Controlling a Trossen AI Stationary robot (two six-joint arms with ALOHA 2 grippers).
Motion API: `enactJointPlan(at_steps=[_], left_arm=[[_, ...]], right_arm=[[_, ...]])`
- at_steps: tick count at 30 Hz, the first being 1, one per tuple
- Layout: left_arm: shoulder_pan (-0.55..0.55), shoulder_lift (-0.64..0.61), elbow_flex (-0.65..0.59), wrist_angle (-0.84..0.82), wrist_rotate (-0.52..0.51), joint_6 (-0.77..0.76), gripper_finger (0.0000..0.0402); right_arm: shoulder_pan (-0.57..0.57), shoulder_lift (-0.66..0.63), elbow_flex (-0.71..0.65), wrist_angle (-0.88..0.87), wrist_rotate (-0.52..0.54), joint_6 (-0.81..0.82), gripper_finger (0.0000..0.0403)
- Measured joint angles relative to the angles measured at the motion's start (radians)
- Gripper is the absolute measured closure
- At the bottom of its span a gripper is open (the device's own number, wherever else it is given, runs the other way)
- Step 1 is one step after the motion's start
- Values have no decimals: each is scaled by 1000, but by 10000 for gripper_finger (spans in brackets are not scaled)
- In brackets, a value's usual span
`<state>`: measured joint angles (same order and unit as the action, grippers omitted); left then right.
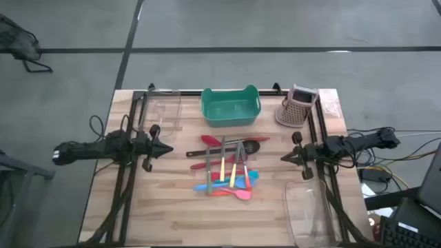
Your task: Pick & Place Kitchen Items
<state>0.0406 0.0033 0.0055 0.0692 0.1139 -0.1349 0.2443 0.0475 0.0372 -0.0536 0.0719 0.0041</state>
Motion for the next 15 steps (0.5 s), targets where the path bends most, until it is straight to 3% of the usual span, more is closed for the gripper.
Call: enactJointPlan(at_steps=[15], left_arm=[[0,0,0,0,0,0,387]], right_arm=[[0,0,0,0,0,-11,394]])
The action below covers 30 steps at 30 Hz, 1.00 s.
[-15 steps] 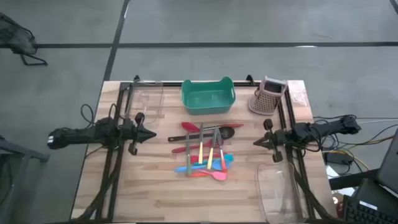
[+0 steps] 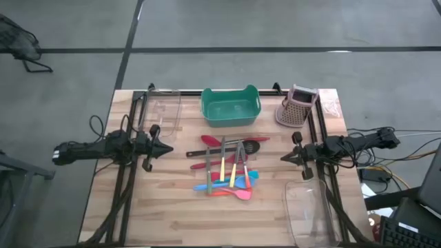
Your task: Pick & Place Kitchen Items
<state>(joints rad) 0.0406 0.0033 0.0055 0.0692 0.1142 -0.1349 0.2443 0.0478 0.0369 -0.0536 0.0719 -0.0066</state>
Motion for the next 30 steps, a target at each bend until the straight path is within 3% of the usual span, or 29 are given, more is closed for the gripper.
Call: enactJointPlan(at_steps=[15,21,26,30], left_arm=[[0,0,0,0,0,0,387],[0,0,0,0,0,0,387],[0,0,0,0,0,0,387],[0,0,0,0,0,0,387]], right_arm=[[0,0,0,7,0,-19,394],[0,0,0,127,4,9,394],[0,0,0,357,83,56,394],[0,23,0,479,263,139,394]])
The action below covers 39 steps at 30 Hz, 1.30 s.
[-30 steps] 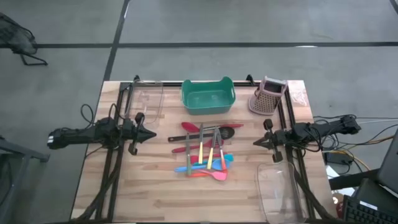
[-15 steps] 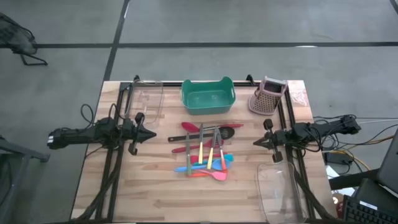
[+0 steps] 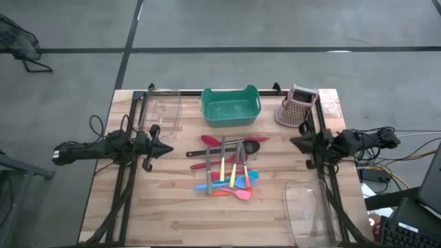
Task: Pick & Place Kitchen Items
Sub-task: Put the orange knife into the bottom transparent bin
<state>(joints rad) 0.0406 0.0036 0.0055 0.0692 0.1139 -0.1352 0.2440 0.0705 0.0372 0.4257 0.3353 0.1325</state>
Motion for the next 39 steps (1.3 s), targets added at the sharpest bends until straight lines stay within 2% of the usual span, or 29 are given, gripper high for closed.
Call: enactJointPlan(at_steps=[3,5,11,15,18,24,28,33,39], left_arm=[[0,0,0,0,0,0,387],[0,0,0,0,0,0,387],[0,0,0,0,0,0,387],[0,0,0,0,0,0,387],[0,0,0,0,0,0,387],[0,0,0,0,0,0,387],[0,0,0,0,0,0,387],[0,0,0,-1,0,0,387],[0,0,0,-1,0,0,387]], right_arm=[[-4,51,14,8,102,62,394],[-12,106,34,6,131,118,394],[-27,371,123,-12,133,295,394],[-26,587,229,-73,78,386,394],[-26,734,344,-194,29,451,394],[-26,1010,616,-555,30,575,394],[-24,1186,784,-729,30,667,385],[-23,1394,981,-938,29,765,341],[-22,1608,1216,-1238,23,867,261]])
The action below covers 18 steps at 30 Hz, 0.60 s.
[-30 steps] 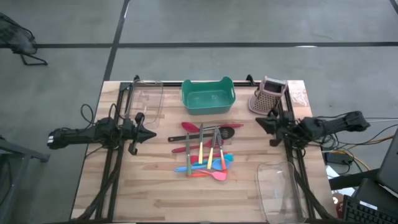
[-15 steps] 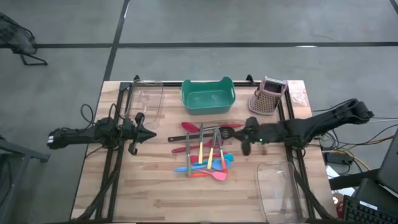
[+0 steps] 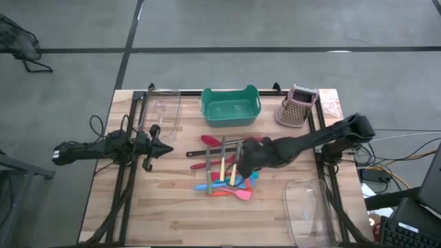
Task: Pick & Place Kitchen Items
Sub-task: Put the orange knife into the bottom transparent bin
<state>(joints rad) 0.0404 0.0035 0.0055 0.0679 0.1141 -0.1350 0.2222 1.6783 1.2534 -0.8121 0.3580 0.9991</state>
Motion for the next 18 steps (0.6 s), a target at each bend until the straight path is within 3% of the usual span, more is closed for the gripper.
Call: enactJointPlan(at_steps=[7,18], left_arm=[[0,0,0,0,0,0,387],[0,0,0,-2,0,0,387]], right_arm=[[0,159,165,-154,-50,27,192],[0,203,137,-106,-74,75,174]])
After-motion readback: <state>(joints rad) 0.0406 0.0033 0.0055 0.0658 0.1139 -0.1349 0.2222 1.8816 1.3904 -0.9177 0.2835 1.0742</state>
